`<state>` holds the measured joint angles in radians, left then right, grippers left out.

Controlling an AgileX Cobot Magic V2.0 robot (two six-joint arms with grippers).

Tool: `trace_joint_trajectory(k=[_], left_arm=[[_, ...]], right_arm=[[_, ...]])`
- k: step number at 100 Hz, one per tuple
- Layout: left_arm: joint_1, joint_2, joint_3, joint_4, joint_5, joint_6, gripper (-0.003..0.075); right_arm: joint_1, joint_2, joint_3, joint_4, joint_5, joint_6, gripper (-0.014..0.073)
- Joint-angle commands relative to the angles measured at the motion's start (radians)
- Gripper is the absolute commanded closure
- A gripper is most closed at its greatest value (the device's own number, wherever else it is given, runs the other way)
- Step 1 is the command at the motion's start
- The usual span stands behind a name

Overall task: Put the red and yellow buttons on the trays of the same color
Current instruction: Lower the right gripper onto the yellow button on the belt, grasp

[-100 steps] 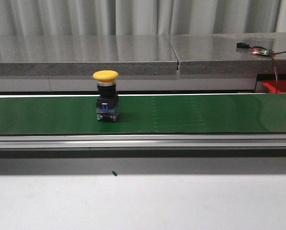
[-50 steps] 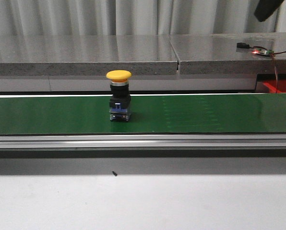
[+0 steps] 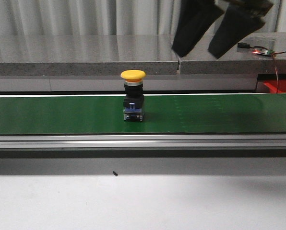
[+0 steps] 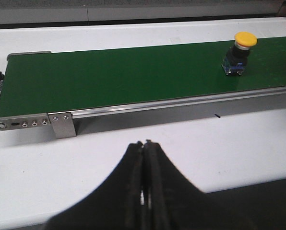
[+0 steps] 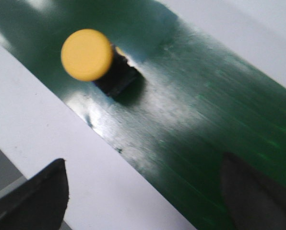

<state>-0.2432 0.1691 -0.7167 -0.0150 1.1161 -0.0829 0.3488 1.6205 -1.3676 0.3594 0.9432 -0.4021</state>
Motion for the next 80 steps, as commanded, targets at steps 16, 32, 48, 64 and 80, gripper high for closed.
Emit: trace_joint_trajectory(k=[16, 32, 48, 64, 80], left_arm=[[-0.009, 0.015, -0.022, -0.011, -0.07, -0.007, 0.0738], [-0.009, 0.015, -0.022, -0.011, -0.07, -0.007, 0.0738], [-0.009, 0.015, -0.022, -0.011, -0.07, -0.007, 0.0738], [-0.009, 0.015, -0.022, -0.011, -0.07, -0.007, 0.0738], [-0.009, 0.015, -0.022, -0.011, -0.07, -0.007, 0.0738]], right_arm=[[0.082, 0.051, -0.031, 0.038, -0.137, -0.022, -0.0041], [0.103, 0.102, -0.076, 0.041, -0.154, -0.022, -0.0041], [0.104, 0.151, -0.124, 0.044, -0.164, -0.022, -0.0041], [0.104, 0.173, -0.13, 0.044, -0.178, -0.022, 0.009], [0.104, 0.185, -0.13, 0.044, -0.189, -0.022, 0.0379]])
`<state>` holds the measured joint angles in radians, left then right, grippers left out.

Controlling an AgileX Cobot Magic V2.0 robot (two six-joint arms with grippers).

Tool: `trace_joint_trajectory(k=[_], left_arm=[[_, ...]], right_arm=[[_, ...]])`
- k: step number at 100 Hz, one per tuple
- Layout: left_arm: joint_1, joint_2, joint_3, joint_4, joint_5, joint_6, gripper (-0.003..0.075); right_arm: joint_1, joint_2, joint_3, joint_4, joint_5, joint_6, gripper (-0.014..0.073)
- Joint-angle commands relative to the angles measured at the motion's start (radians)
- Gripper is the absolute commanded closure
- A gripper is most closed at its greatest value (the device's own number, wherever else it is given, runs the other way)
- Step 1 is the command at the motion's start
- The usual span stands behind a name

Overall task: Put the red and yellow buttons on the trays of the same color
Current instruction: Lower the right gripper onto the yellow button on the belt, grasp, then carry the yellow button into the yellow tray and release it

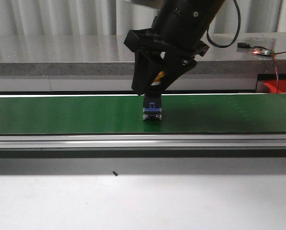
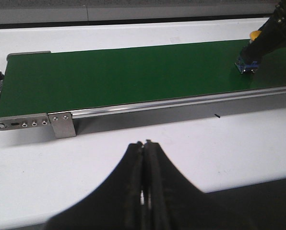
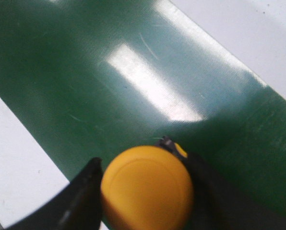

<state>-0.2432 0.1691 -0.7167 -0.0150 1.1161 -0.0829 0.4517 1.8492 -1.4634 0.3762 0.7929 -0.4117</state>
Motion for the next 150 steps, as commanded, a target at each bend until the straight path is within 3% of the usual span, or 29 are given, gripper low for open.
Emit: trace_joint_trajectory(k=[1, 13, 41, 71, 104, 150], left_arm=[[-0.009, 0.015, -0.022, -0.011, -0.07, -0.007, 0.0738], [-0.009, 0.015, -0.022, -0.011, -0.07, -0.007, 0.0738], [-0.009, 0.015, -0.022, -0.011, -0.07, -0.007, 0.0738], [-0.009, 0.015, -0.022, -0.011, -0.07, -0.007, 0.0738], [-0.009, 0.015, -0.022, -0.011, -0.07, -0.007, 0.0738], [-0.009, 0.015, -0.022, -0.011, -0.07, -0.007, 0.0738]], right_arm=[[0.001, -0.044, -0.034, 0.028, -0.041, -0.012, 0.0397], [0.001, -0.044, -0.034, 0.028, -0.059, -0.012, 0.0468], [-0.013, -0.087, -0.028, 0.028, -0.047, -0.01, 0.047], [-0.117, -0.218, 0.048, 0.028, -0.033, 0.021, 0.047], [-0.357, -0.37, 0.225, 0.026, -0.034, 0.039, 0.047], [-0.813, -0.46, 0.389, -0.044, -0.031, 0.106, 0.0473]])
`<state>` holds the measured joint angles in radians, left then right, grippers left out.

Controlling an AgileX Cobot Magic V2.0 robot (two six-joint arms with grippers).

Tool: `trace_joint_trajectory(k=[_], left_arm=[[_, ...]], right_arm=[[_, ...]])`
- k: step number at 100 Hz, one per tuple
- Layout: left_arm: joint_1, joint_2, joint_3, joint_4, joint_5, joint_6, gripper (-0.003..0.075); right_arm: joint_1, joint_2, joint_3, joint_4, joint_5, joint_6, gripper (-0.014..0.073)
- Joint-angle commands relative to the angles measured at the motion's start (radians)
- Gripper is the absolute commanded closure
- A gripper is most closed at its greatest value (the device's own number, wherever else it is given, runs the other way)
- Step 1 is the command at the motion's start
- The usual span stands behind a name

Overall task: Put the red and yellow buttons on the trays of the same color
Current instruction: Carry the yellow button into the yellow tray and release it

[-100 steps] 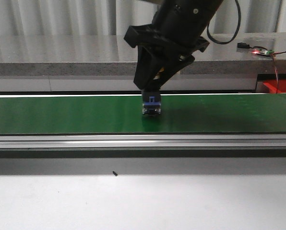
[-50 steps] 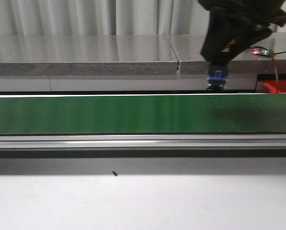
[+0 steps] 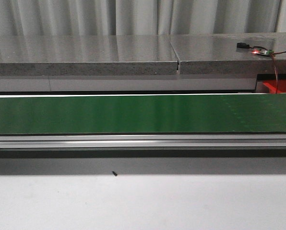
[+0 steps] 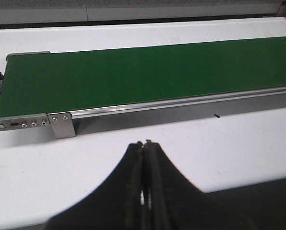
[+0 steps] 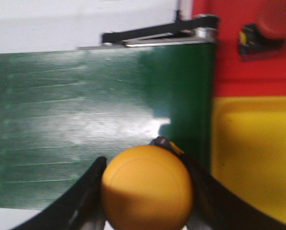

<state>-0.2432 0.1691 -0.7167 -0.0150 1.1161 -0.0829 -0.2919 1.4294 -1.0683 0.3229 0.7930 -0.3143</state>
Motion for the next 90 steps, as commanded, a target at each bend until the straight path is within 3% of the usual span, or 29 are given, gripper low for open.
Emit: trace_joint_trajectory(k=[1, 22, 76, 90], left_arm=[[-0.009, 0.015, -0.022, -0.011, -0.07, -0.007, 0.0738], [-0.009, 0.015, -0.022, -0.011, -0.07, -0.007, 0.0738], [-0.009, 0.015, -0.022, -0.011, -0.07, -0.007, 0.0738], [-0.009, 0.015, -0.022, -0.011, -0.07, -0.007, 0.0738]], right_arm=[[-0.081, -0.04, -0.004, 0.01, -0.035, 0.008, 0.0473], [-0.186, -0.04, 0.057, 0.022, -0.127, 0.036, 0.0473], [-0.188, 0.117, 0.108, 0.075, -0.366, 0.036, 0.047], [-0.188, 0.141, 0.108, 0.078, -0.383, 0.036, 0.0414]])
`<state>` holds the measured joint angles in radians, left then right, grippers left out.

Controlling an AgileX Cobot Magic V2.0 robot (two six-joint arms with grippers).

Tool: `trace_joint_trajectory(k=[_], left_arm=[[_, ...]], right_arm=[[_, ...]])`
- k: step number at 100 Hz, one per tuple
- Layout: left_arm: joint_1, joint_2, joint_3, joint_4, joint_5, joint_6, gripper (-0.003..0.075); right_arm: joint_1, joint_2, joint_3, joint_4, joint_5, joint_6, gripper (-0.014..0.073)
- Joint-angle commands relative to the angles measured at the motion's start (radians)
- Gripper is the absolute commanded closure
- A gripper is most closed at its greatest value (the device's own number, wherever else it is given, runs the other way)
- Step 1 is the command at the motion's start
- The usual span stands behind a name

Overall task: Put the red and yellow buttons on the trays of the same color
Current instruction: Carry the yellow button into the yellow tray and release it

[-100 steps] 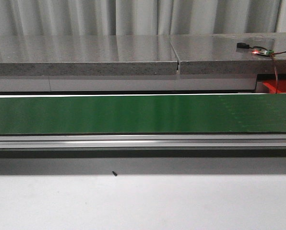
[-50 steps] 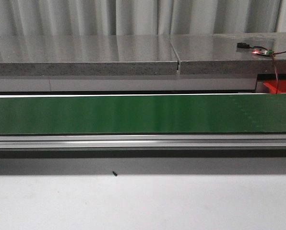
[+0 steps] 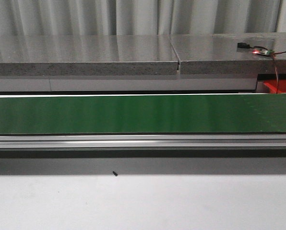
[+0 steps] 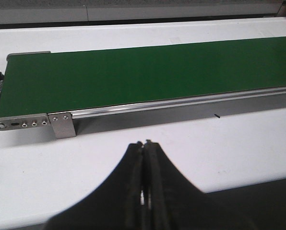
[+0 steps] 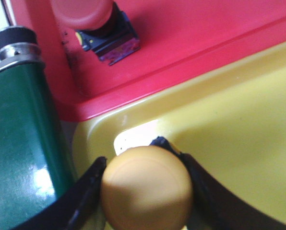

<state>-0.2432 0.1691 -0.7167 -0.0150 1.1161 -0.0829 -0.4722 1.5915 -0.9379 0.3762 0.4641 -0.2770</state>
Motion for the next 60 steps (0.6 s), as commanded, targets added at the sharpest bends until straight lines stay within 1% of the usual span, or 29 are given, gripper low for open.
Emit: trace_joint_trajectory(k=[1, 15, 28, 43, 49, 60], left_arm=[[-0.009, 0.015, -0.022, -0.011, -0.07, -0.007, 0.0738], [-0.009, 0.015, -0.022, -0.011, -0.07, -0.007, 0.0738], [-0.009, 0.015, -0.022, -0.011, -0.07, -0.007, 0.0738], [-0.009, 0.015, -0.022, -0.011, -0.07, -0.007, 0.0738], [-0.009, 0.015, -0.022, -0.011, -0.07, -0.007, 0.0738], [-0.009, 0.015, -0.022, -0.011, -0.07, -0.007, 0.0738]], right_arm=[[-0.008, -0.021, -0.022, 0.024, -0.055, -0.001, 0.0404], [-0.008, -0.018, -0.022, 0.039, -0.06, -0.001, 0.029], [-0.007, -0.018, -0.022, 0.047, -0.057, -0.002, 0.022], [-0.007, -0.018, -0.022, 0.048, -0.043, -0.002, 0.0113], [-0.007, -0.018, -0.022, 0.049, -0.039, -0.002, 0.0092], [-0.007, -0.019, -0.022, 0.049, -0.029, -0.002, 0.0094]])
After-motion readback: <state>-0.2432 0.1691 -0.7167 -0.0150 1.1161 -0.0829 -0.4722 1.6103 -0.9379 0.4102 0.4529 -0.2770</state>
